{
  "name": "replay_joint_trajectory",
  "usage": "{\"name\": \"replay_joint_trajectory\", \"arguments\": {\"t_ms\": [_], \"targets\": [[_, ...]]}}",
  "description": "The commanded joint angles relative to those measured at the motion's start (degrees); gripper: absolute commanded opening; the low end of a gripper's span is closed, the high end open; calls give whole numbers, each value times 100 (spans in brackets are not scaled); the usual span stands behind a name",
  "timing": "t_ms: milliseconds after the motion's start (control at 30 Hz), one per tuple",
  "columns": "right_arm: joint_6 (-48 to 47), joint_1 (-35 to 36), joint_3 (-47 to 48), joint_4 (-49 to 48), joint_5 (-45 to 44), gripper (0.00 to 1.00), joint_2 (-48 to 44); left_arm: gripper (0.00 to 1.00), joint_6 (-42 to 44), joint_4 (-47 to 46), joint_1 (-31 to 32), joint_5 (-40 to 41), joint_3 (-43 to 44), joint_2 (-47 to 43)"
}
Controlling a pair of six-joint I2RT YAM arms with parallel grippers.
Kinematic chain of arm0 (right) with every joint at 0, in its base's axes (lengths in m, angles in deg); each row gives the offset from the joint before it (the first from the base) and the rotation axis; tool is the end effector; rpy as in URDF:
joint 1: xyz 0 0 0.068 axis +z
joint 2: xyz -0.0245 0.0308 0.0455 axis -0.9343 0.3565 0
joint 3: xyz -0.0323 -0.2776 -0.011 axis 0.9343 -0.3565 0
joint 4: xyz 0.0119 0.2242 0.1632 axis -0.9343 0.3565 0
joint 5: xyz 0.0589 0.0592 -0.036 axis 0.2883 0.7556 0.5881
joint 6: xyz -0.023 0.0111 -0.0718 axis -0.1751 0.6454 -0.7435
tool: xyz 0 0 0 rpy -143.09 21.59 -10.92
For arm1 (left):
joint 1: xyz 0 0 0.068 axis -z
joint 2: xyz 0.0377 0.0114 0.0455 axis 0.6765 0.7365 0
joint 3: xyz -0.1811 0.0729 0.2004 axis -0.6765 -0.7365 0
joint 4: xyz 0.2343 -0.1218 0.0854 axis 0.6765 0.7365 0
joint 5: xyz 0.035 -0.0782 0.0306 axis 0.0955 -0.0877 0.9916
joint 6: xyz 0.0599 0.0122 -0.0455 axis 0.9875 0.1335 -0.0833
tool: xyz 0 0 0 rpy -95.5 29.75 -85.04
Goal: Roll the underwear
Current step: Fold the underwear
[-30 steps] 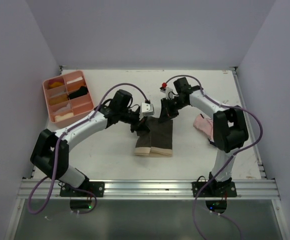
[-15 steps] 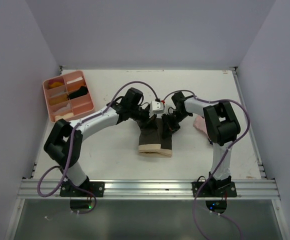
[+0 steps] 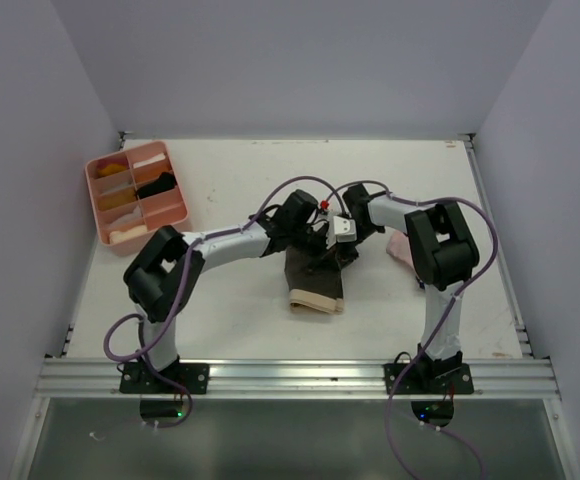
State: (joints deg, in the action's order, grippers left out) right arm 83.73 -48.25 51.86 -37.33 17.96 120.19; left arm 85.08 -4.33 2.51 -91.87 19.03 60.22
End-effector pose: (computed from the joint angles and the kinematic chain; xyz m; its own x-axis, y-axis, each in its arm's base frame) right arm 0.3476 0.1779 0.0927 -0.9232 -0.3705 -0.1026 -0.3434 0.6748 0.6532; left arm 0.2794 -0.3412 0.1827 -0.1811 0.5290 -0.8291 0.9788 0.0147 -0.2045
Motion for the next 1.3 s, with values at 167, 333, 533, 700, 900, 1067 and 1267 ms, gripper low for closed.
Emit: {"name": "replay_joint_trajectory", "arguments": {"t_ms": [167, 333, 533, 700, 900, 1067, 1267], "targets": [[80, -267, 297, 272, 219, 8, -490, 0, -455, -638, 27, -52, 248, 85], [-149, -372, 359, 589, 25, 10, -791, 0, -446, -682, 18, 18, 134, 93], [-342, -442, 271, 616, -45, 10, -826, 0, -367, -639, 18, 10, 283, 304], [-395, -548, 315, 651, -230, 11, -879, 0, 37, -155, 18, 115, 398, 559], [-378, -960, -27, 607, -56, 11, -1336, 0, 134, -286, -17, 264, 327, 761], [-614, -1155, -616, 686, 490, 9, -2021, 7, 125, -401, -52, 405, 310, 919], [-370, -1137, -1196, 590, 948, 10, -2382, 41, 204, -348, -70, 502, 432, 858]]}}
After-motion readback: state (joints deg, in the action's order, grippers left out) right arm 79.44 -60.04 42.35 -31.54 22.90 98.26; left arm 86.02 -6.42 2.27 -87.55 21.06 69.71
